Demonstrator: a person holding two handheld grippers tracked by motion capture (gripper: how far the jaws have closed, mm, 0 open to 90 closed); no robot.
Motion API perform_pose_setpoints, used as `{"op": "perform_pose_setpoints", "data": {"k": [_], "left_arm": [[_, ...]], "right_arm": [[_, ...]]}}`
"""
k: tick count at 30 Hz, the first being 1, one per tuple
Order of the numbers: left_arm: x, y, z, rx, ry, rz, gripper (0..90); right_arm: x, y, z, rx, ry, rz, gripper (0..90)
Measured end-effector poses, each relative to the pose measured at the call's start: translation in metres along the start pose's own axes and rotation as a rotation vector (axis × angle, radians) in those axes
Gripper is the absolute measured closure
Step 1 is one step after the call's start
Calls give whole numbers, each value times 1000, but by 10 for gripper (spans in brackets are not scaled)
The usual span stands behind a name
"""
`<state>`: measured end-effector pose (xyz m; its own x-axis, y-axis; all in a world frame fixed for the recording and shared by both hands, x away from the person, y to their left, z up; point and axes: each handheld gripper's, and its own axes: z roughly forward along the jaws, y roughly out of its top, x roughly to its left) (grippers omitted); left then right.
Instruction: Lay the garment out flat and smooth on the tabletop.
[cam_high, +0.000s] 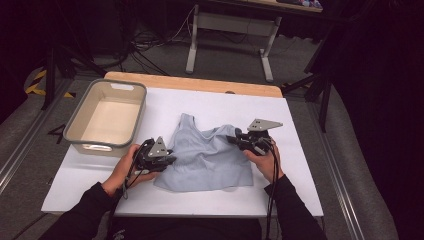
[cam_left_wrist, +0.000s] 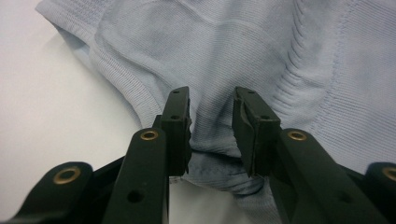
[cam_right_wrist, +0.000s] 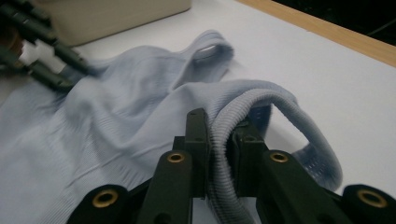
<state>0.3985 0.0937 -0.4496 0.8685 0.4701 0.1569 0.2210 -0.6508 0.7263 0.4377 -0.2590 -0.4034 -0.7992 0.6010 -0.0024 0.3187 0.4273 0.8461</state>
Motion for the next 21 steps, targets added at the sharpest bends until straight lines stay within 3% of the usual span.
{"op": "perform_pose_setpoints", "data": {"k": [7, 14, 16, 21], "left_arm": [[-1, -2, 2, 15, -4, -8, 682], [-1, -1, 2, 14, -10, 7, 702], [-2, 0, 1, 17, -8, 0, 701], [-3, 2, -3, -30, -13, 4, 694]], "right_arm": [[24, -11, 3, 85, 58, -92, 828], [40, -38, 8, 181, 99, -107, 846], [45, -45, 11, 212, 88, -132, 849], [48, -51, 8, 179, 73, -106, 851]]}}
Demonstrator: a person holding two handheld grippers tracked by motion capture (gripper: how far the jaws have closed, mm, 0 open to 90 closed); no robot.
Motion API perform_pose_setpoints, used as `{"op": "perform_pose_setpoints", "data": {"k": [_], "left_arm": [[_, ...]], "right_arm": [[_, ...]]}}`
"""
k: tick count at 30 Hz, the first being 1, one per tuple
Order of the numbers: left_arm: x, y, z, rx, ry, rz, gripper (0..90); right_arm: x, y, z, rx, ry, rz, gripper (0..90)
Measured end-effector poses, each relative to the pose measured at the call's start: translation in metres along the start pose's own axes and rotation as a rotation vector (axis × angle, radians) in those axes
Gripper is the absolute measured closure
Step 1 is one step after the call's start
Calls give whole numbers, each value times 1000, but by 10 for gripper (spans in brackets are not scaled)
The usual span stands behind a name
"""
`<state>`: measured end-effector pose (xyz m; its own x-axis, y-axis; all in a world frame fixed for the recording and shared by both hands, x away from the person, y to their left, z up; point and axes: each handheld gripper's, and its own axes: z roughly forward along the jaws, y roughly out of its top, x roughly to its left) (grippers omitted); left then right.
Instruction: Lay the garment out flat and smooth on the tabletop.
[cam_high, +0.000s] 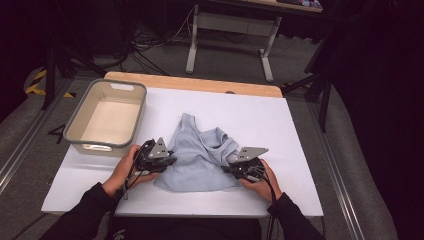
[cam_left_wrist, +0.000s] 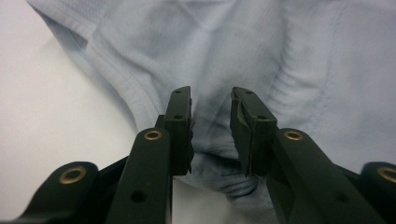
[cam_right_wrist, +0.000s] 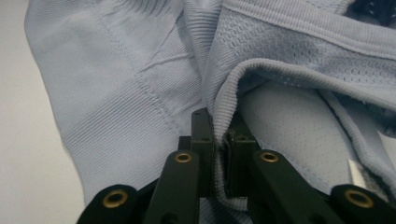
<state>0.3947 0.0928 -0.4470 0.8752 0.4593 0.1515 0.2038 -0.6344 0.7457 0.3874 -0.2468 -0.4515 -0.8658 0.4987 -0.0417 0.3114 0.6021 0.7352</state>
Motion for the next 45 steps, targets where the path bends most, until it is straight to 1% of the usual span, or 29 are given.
{"op": "perform_pose_setpoints", "data": {"k": [2, 3, 5, 7, 9, 11, 13, 15, 17, 19, 22, 23, 25, 27, 28, 29, 30, 31, 32, 34, 36, 37, 38, 39, 40, 41, 42, 44, 45], "left_arm": [[-1, 2, -2, -43, -19, -18, 676], [-2, 4, -3, -66, -25, -19, 653], [-4, 10, -3, -92, -28, -6, 641], [-6, 14, -2, -122, -44, -8, 630], [-8, 18, 1, -133, -49, -5, 574], [-10, 24, 5, -152, -49, -5, 558], [-11, 33, 12, -173, -61, -5, 523], [-13, 41, 17, -187, -69, 3, 498], [-14, 51, 23, -186, -62, 19, 445], [-14, 60, 29, -193, -77, 16, 402], [-13, 71, 39, -185, -87, 32, 351], [-13, 75, 43, -168, -110, 38, 331], [-15, 82, 50, -144, -121, 62, 313], [-15, 87, 59, -121, -144, 58, 310], [-14, 89, 65, -100, -167, 52, 305], [-13, 90, 70, -74, -190, 59, 314], [-14, 90, 76, -43, -195, 78, 341], [-15, 90, 81, -15, -185, 97, 344], [-16, 89, 85, 6, -179, 92, 357], [-14, 88, 87, 7, -180, 89, 415], [-12, 87, 88, 11, -174, 84, 529], [-12, 87, 86, 21, -171, 80, 562], [-11, 86, 86, 24, -163, 95, 619], [-11, 85, 85, 23, -162, 100, 679], [-11, 84, 84, 25, -157, 103, 719], [-11, 84, 83, 26, -150, 110, 754], [-12, 82, 82, 21, -146, 114, 778], [-13, 80, 80, 10, -141, 122, 811], [-13, 79, 79, 9, -139, 124, 817]], "right_arm": [[2, -1, 0, -9, -14, -4, 852], [3, -2, 0, -10, -24, -12, 851], [5, -2, 0, -10, -34, -26, 849], [6, -2, 0, -12, -39, -32, 843], [6, -3, 0, -18, -46, -38, 838], [7, -3, 1, -22, -43, -46, 837], [6, -4, 1, -26, -37, -45, 837], [6, -3, 1, -24, -38, -54, 837], [8, -2, 1, -17, -51, -75, 837], [10, -1, 1, -7, -60, -95, 836], [11, -1, 2, -7, -66, -100, 836], [11, -1, 1, -7, -66, -101, 835], [11, -1, 2, -8, -66, -102, 834], [11, -1, 2, -8, -66, -102, 834], [11, -1, 2, -8, -66, -102, 834], [11, -1, 2, -9, -68, -107, 833], [11, -1, 1, -8, -67, -110, 833], [11, -1, 1, -8, -66, -110, 832], [11, -1, 1, -9, -64, -110, 831], [11, -2, 1, -9, -64, -112, 830], [11, -2, 1, -8, -65, -112, 825], [11, -2, 1, -9, -65, -112, 819], [11, -1, 1, -11, -64, -110, 798], [10, -1, 1, -14, -59, -98, 751], [9, -1, 0, -18, -53, -86, 680], [7, -1, -2, -24, -26, -64, 595], [5, 0, -3, -31, 1, -42, 588], [2, 1, -8, -49, 8, -21, 564], [-1, 2, -14, -68, 13, 1, 536]]}}
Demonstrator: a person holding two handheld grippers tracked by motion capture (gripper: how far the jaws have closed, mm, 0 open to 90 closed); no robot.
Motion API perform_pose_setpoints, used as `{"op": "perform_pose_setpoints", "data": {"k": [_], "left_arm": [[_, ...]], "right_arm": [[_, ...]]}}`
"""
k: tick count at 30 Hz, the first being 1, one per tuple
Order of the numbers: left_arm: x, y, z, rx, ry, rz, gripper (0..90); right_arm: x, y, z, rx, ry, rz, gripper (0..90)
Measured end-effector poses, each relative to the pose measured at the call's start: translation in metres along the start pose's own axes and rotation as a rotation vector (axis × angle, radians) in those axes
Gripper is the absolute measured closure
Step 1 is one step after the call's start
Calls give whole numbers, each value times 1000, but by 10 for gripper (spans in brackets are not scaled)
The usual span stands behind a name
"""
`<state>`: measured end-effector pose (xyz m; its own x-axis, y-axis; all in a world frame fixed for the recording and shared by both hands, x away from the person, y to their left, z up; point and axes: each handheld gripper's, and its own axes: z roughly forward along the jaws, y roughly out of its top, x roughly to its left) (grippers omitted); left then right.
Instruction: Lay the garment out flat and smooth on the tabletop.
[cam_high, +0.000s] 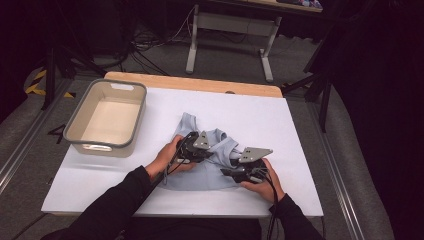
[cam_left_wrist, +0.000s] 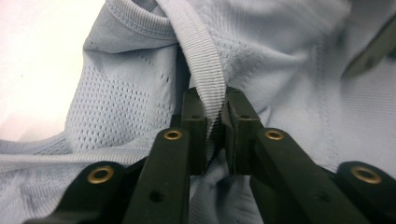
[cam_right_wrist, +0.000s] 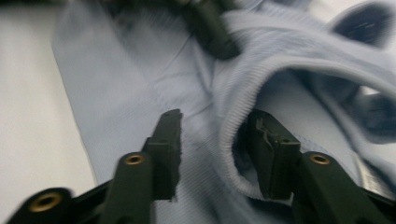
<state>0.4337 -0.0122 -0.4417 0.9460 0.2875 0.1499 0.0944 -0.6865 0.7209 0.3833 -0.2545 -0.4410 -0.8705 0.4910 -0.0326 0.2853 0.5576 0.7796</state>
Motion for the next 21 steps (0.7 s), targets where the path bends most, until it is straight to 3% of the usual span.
{"op": "perform_pose_setpoints", "data": {"k": [5, 11, 13, 16, 21], "left_arm": [[-5, -6, -7, -38, 12, -20, 828], [-16, -16, -12, -96, 84, -3, 837], [-19, -17, -13, -109, 102, 1, 839], [-21, -18, -17, -137, 128, 4, 842], [-25, -21, -24, -175, 157, 2, 848]], "right_arm": [[-9, 2, -18, -68, -36, 101, 505], [-15, 7, -32, -168, -127, 194, 475], [-14, 9, -34, -207, -124, 191, 487], [-12, 13, -42, -258, -164, 178, 497], [-13, 20, -48, -273, -222, 157, 508]]}}
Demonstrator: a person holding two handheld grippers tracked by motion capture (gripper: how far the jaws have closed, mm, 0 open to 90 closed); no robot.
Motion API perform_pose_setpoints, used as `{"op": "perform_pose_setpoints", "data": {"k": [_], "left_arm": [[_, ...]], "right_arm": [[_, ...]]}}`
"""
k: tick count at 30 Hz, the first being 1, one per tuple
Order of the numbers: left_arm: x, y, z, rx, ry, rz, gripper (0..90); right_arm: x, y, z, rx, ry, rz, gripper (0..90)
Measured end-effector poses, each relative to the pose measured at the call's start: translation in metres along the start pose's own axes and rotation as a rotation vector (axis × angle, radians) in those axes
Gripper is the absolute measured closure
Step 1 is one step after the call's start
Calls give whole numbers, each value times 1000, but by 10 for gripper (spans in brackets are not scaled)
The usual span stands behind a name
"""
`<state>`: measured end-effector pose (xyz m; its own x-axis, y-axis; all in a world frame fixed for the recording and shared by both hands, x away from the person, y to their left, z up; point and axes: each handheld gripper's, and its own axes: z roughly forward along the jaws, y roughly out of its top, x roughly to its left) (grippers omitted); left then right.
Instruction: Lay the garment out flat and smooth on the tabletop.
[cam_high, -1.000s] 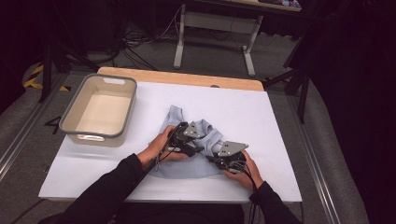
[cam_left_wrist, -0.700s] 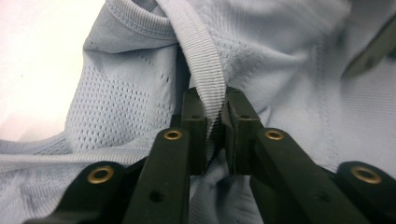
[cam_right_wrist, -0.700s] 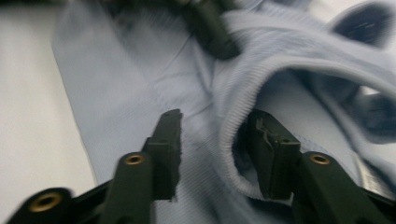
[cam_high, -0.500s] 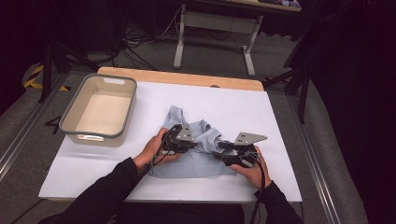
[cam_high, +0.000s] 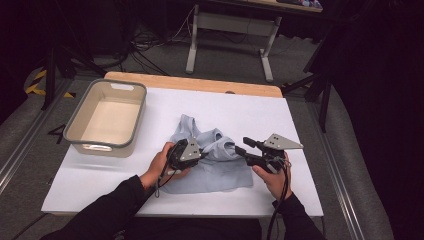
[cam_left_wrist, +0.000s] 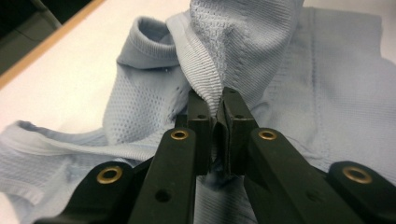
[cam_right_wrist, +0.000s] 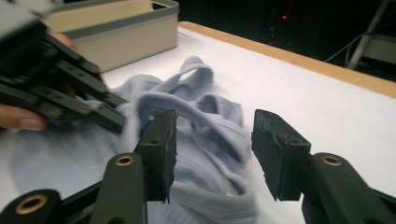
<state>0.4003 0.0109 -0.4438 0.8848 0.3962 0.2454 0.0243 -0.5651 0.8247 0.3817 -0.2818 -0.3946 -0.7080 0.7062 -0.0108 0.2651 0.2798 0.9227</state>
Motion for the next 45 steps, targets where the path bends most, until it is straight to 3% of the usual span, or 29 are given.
{"op": "perform_pose_setpoints", "data": {"k": [5, 8, 17, 19, 23, 27, 32, 35, 40, 42, 45], "left_arm": [[-4, 0, -11, -26, 27, 13, 854], [-6, 0, -16, -29, 27, 15, 856], [-7, -2, -19, -31, 30, 19, 857], [-7, -2, -20, -36, 25, 13, 858], [-7, -3, -20, -39, 32, 14, 857], [-6, -4, -21, -51, 36, 9, 855], [-5, -5, -24, -69, 53, -10, 831], [1, -5, -28, -75, 58, -32, 695], [11, -8, -42, -96, 66, -62, 598], [12, -11, -46, -84, 88, -63, 565], [15, -17, -51, -56, 80, -67, 528]], "right_arm": [[-7, 1, 17, 79, -57, -95, 517], [-11, -1, 30, 121, -25, -101, 524], [-4, 1, 55, 178, -26, -180, 543], [-4, 0, 58, 184, -32, -195, 568], [-4, 0, 60, 192, -49, -211, 722], [0, 2, 61, 187, -71, -248, 841], [5, 9, 54, 132, -105, -277, 858], [5, 15, 51, 94, -132, -284, 867], [-2, 26, 47, 48, -149, -280, 868], [-6, 30, 47, 34, -151, -279, 868], [-13, 34, 49, 21, -161, -281, 868]]}}
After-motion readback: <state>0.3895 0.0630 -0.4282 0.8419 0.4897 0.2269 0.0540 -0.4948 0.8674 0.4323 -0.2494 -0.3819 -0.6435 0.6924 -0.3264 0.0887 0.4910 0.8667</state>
